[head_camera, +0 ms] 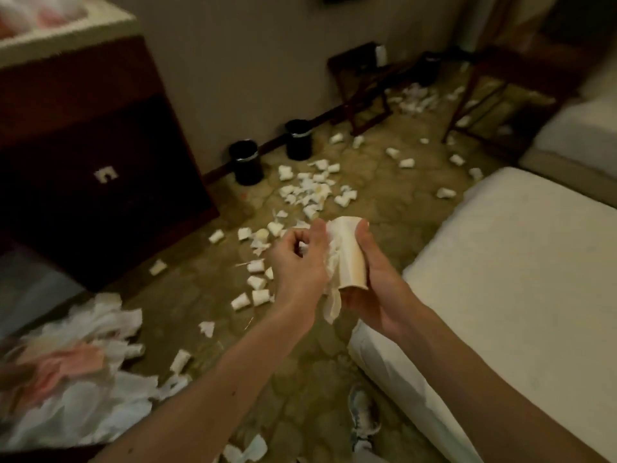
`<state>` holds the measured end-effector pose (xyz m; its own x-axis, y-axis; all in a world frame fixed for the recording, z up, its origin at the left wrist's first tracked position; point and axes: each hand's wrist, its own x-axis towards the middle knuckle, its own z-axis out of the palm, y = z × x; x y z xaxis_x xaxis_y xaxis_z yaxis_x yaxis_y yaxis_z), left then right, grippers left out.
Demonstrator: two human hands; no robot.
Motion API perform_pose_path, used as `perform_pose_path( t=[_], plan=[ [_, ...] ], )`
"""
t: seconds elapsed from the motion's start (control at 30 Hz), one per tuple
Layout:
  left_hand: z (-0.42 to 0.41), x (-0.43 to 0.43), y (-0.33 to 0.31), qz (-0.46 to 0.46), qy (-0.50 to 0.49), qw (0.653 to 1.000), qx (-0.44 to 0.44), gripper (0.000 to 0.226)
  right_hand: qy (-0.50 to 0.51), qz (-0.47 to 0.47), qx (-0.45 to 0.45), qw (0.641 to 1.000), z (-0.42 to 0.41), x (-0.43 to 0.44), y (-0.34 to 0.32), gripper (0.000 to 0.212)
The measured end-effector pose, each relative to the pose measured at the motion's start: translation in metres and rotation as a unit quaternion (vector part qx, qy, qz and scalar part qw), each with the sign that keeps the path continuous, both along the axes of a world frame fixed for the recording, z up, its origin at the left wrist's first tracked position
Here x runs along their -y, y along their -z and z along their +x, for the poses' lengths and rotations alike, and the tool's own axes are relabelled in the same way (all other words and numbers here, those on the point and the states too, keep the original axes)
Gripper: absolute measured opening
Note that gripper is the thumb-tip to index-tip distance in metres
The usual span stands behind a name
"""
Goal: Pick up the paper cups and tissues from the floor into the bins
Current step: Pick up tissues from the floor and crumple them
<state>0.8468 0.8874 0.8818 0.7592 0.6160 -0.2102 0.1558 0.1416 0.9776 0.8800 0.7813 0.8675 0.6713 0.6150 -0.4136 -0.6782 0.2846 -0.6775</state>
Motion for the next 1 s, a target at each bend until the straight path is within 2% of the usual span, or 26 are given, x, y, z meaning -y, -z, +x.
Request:
perform_pose_path(
  t=[0.1, 0.27, 0.33, 0.47, 0.57, 0.7, 0.87, 1.0],
  plan=[
    [-0.012, 0.047, -0.029, -0.017, 0.153, 0.988, 0.002, 0.026, 0.084, 0.002, 0.015, 0.996, -0.024, 0.057, -0.022, 0.07],
    [-0.035, 0.148, -0.063, -0.055, 0.366, 0.928, 0.034, 0.03, 0.242, 0.029, 0.039, 0.969, -0.079, 0.173, -0.044, 0.078],
    [-0.047, 0.197, -0.069, -0.027, 0.433, 0.9, 0.042, 0.034, 0.307, 0.042, 0.051, 0.949, -0.106, 0.222, -0.047, 0.086],
    [-0.078, 0.315, -0.067, -0.008, 0.542, 0.837, 0.07, 0.025, 0.42, 0.024, 0.075, 0.904, -0.17, 0.333, -0.041, 0.075],
    [-0.117, 0.418, -0.057, -0.004, 0.608, 0.79, 0.074, 0.021, 0.494, 0.012, 0.077, 0.866, -0.23, 0.427, -0.034, 0.078],
    [-0.188, 0.551, -0.038, 0.014, 0.675, 0.733, 0.085, 0.019, 0.589, 0.0, 0.059, 0.806, -0.32, 0.538, -0.017, 0.078],
    [-0.287, 0.68, -0.022, 0.005, 0.748, 0.66, 0.063, 0.009, 0.693, -0.028, 0.03, 0.72, -0.425, 0.635, 0.0, 0.073],
    [-0.356, 0.758, -0.011, 0.004, 0.817, 0.575, 0.038, 0.01, 0.792, -0.017, -0.02, 0.609, -0.497, 0.688, 0.013, 0.071]
  ],
)
